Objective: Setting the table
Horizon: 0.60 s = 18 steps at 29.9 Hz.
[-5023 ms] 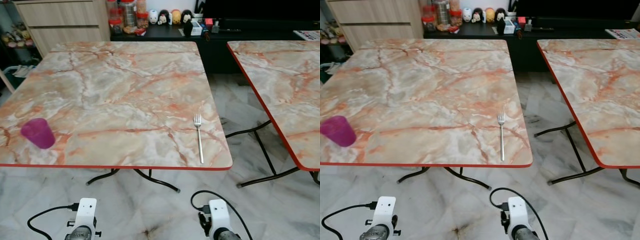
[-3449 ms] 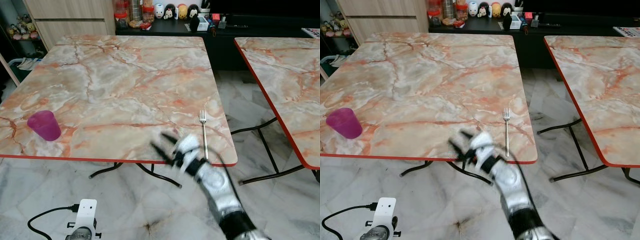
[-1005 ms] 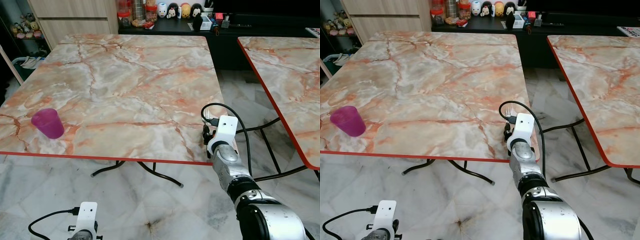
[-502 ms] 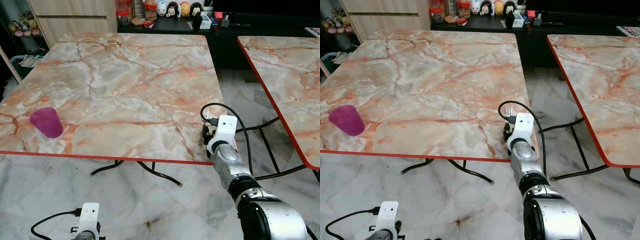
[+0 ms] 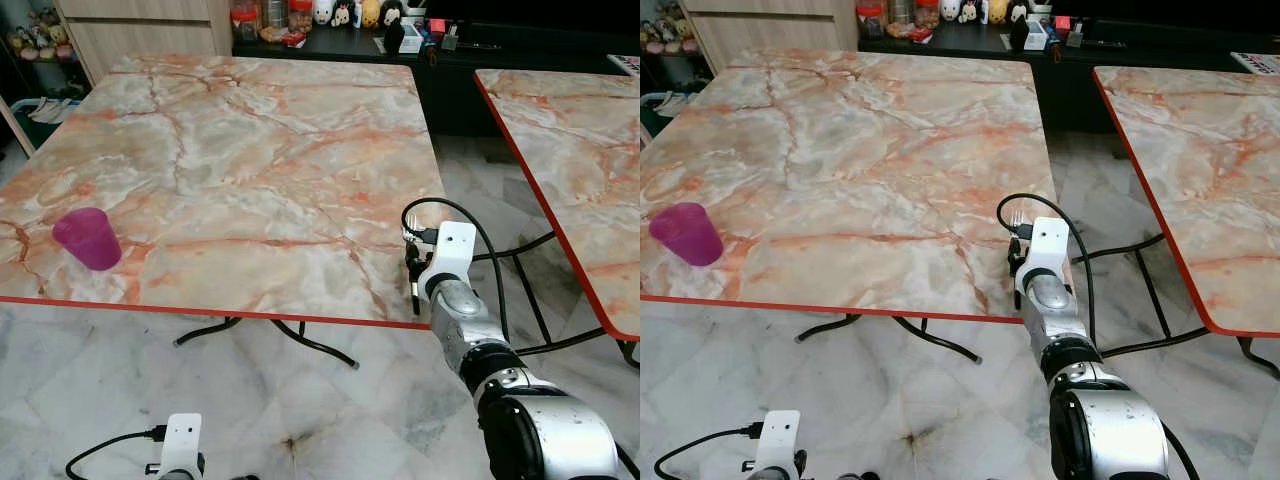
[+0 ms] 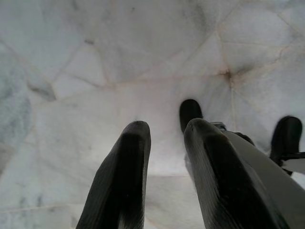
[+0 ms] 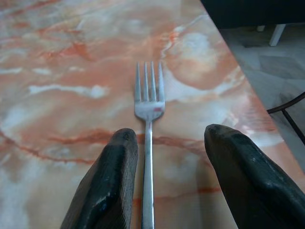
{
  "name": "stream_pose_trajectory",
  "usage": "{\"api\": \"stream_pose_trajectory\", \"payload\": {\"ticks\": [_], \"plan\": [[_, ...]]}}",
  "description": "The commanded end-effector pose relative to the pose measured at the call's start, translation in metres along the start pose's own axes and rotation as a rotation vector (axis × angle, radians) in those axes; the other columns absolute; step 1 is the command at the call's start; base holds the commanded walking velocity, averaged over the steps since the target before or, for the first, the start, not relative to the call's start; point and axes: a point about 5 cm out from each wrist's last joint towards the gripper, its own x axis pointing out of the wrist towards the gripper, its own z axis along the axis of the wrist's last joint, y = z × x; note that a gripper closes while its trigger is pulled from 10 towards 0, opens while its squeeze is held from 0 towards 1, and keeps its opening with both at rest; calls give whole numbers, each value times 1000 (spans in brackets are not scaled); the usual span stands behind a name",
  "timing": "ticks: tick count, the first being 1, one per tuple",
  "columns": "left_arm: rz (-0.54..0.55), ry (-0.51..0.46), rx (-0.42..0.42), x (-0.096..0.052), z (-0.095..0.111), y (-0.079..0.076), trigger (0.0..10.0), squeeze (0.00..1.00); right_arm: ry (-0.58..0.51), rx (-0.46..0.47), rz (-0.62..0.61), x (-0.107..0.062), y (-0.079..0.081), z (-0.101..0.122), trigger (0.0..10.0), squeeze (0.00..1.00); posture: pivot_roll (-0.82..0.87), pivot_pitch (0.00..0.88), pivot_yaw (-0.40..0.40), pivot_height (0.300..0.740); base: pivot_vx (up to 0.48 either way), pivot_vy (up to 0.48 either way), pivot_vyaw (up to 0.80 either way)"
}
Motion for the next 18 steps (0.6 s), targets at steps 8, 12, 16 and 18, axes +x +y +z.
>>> {"api": "stream_pose_trajectory", "payload": {"ticks": [8, 12, 16, 18], "plan": [[9, 29, -25, -4, -15, -3, 10000, 0, -10, -46, 34, 2, 2, 9, 10000, 0, 27, 168, -100, 740, 0, 0, 0], [7, 42, -23, -5, -21, -3, 10000, 0, -9, -50, 40, 2, 4, 9, 10000, 0, 27, 177, -98, 740, 0, 0, 0], [9, 50, -22, -7, -26, -1, 10000, 0, 0, -52, 34, 2, 3, 8, 10000, 0, 32, 189, -96, 740, 0, 0, 0], [10, 58, -21, -8, -30, -1, 10000, 0, 15, -54, 27, 2, 1, 4, 10000, 0, 34, 196, -94, 740, 0, 0, 0]]}}
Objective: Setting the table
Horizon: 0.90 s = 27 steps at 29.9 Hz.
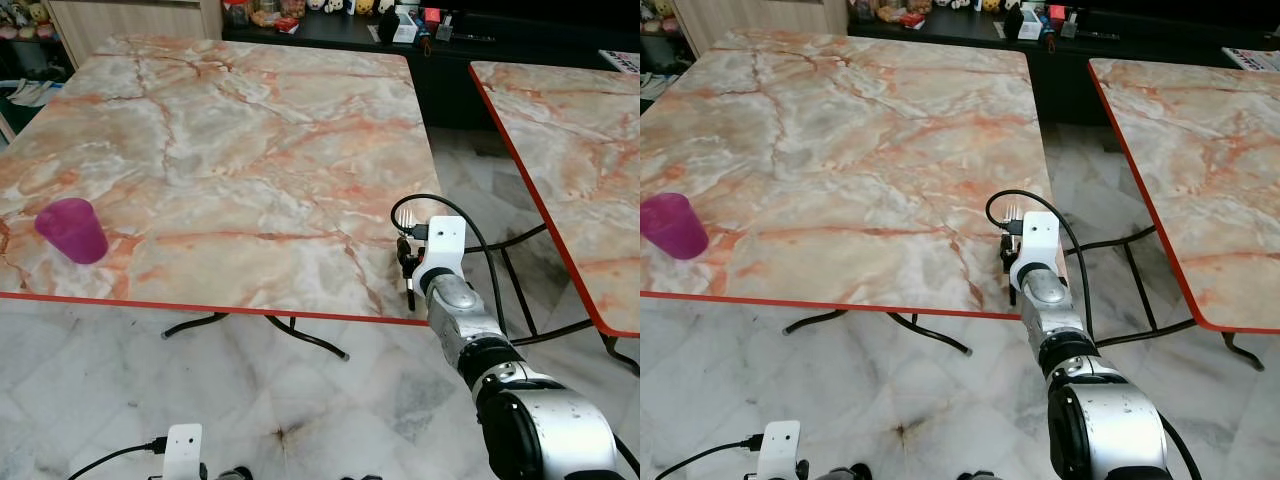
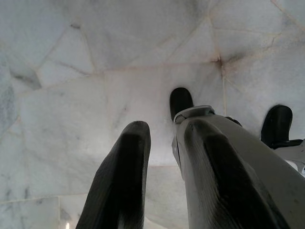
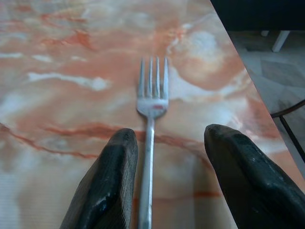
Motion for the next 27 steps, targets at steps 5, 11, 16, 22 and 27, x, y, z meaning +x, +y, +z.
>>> {"api": "stream_pose_trajectory", "payload": {"ticks": [5, 11, 16, 22, 27], "plan": [[11, 69, 0, -6, -24, 2, 10000, 0, 47, -9, -2, -2, -5, -13, 10000, 0, 42, 214, -97, 740, 0, 0, 0], [26, 26, -21, -6, -20, 4, 10000, 0, 41, -17, 28, -3, -2, -14, 10000, 0, 45, 234, -110, 740, 0, 0, 0], [45, -109, -90, -2, 7, 7, 10000, 0, 35, -31, 59, -3, 4, -12, 10000, 0, 51, 242, -117, 740, 0, 0, 0], [53, -138, -78, 0, 17, 10, 10000, 0, 40, -32, 77, -3, 8, -15, 10000, 0, 53, 249, -123, 740, 0, 0, 0], [57, -141, -84, 0, 18, 9, 10000, 0, 47, -41, 82, -4, 7, -16, 0, 0, 56, 253, -130, 740, 0, 0, 0]]}}
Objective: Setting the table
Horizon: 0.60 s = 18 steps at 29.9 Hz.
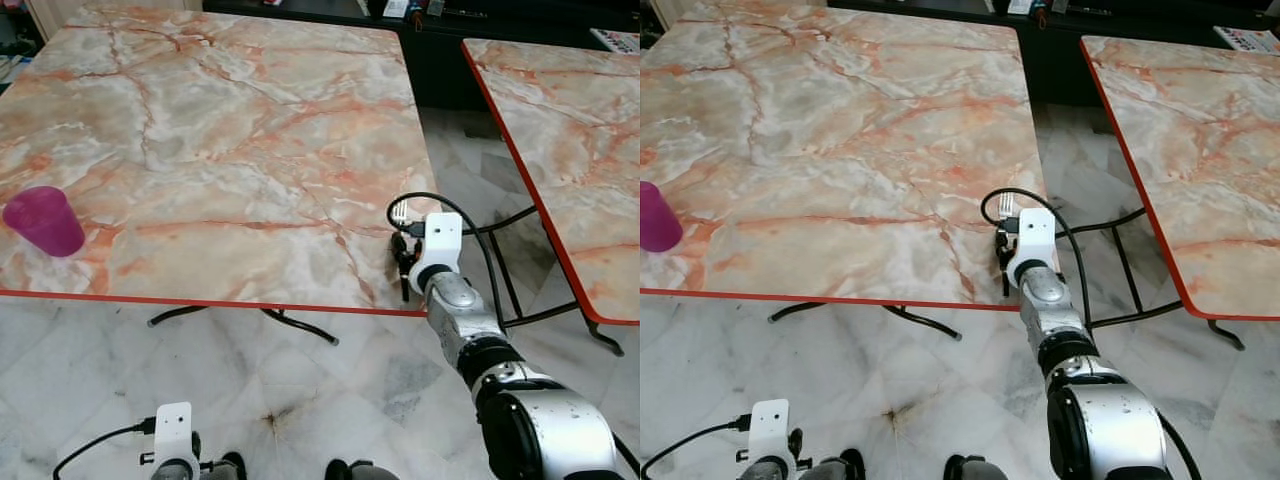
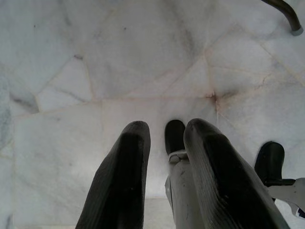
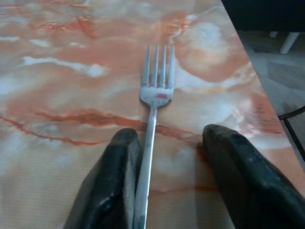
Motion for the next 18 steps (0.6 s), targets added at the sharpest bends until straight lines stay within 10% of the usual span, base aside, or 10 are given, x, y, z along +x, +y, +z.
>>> {"api": "stream_pose_trajectory", "payload": {"ticks": [1, 18], "plan": [[12, 30, -10, -3, -10, 1, 10000, 0, 94, -18, 16, -4, 2, -22, 0, 0, 54, 253, -133, 740, 0, 0, 0], [12, 47, -47, -2, -9, -2, 10000, 0, 66, -17, 72, -2, 13, -14, 0, 0, 60, 242, -150, 740, 0, 0, 0]]}}
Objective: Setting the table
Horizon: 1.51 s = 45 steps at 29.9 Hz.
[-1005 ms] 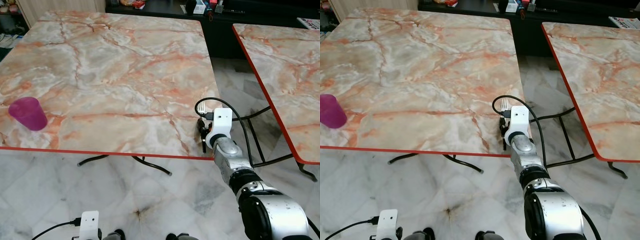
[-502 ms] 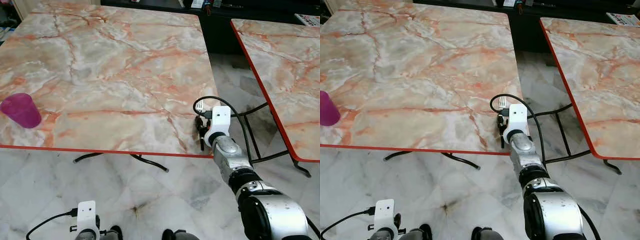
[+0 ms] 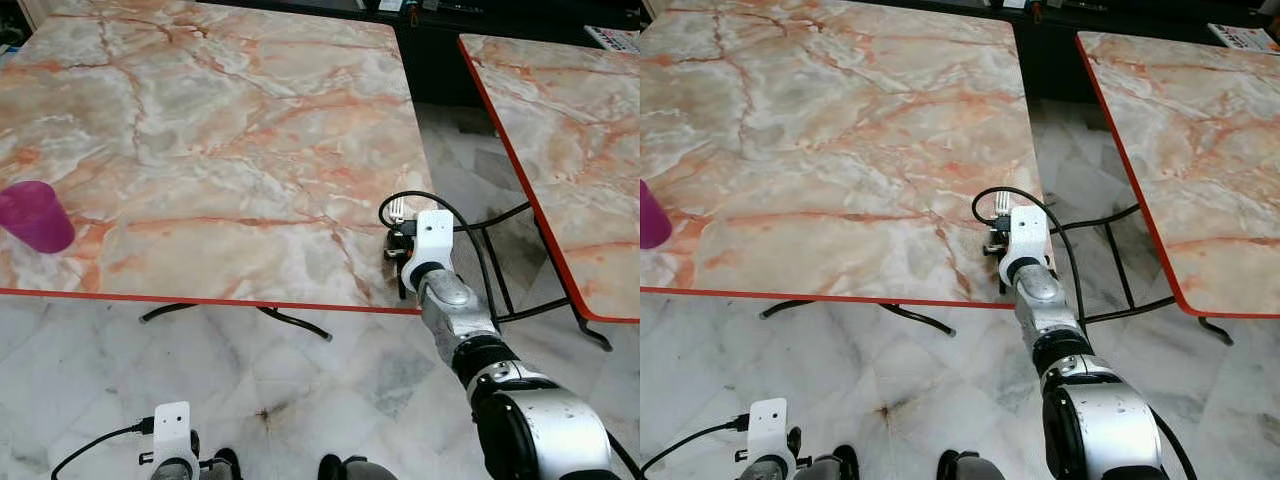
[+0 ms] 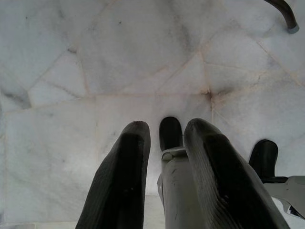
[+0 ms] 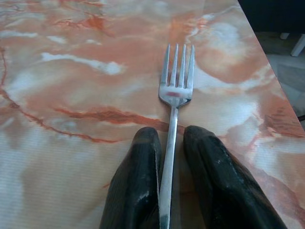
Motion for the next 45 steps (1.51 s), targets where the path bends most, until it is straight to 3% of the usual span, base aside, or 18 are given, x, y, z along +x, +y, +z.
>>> {"api": "stream_pose_trajectory", "payload": {"ticks": [1, 13, 21, 22, 25, 27, 32, 37, 45], "plan": [[3, 44, -26, -3, -9, -1, 10000, 0, 75, -8, 21, -3, 3, -17, 0, 0, 60, 241, -150, 740, 0, 0, 0], [-22, 37, -29, 1, 0, -5, 10000, 0, 9, 10, 48, 1, 9, -2, 0, 0, 59, 211, -133, 740, 0, 0, 0], [-34, 1, -25, 7, 17, -5, 10000, 0, -119, 7, 40, 4, 9, 26, 0, 0, 52, 172, -107, 740, 0, 0, 0], [-34, -2, -25, 8, 19, -5, 10000, 0, -138, 9, 38, 5, 9, 30, 10000, 0, 52, 167, -104, 740, 0, 0, 0], [-37, -9, -31, 10, 24, -5, 10000, 0, -201, 40, 46, 5, 10, 41, 10000, 0, 51, 159, -97, 740, 0, 0, 0], [-42, -11, -30, 11, 28, -6, 10000, 0, -271, 2, 63, 4, 13, 54, 10000, 0, 48, 145, -88, 740, 0, 0, 0], [-48, -13, -34, 12, 30, -9, 10000, 0, -308, -2, 58, 3, 14, 60, 10000, 0, 43, 129, -75, 740, 0, 0, 0], [-79, -51, 4, 12, 37, -17, 10000, 0, -345, 0, 45, 0, 11, 59, 10000, 0, 32, 106, -57, 740, 0, 0, 0], [-59, -70, 38, 14, 45, -14, 10000, 0, -352, 36, -12, -7, 3, 45, 10000, 0, 13, 105, -35, 740, 0, -155, 0]]}}
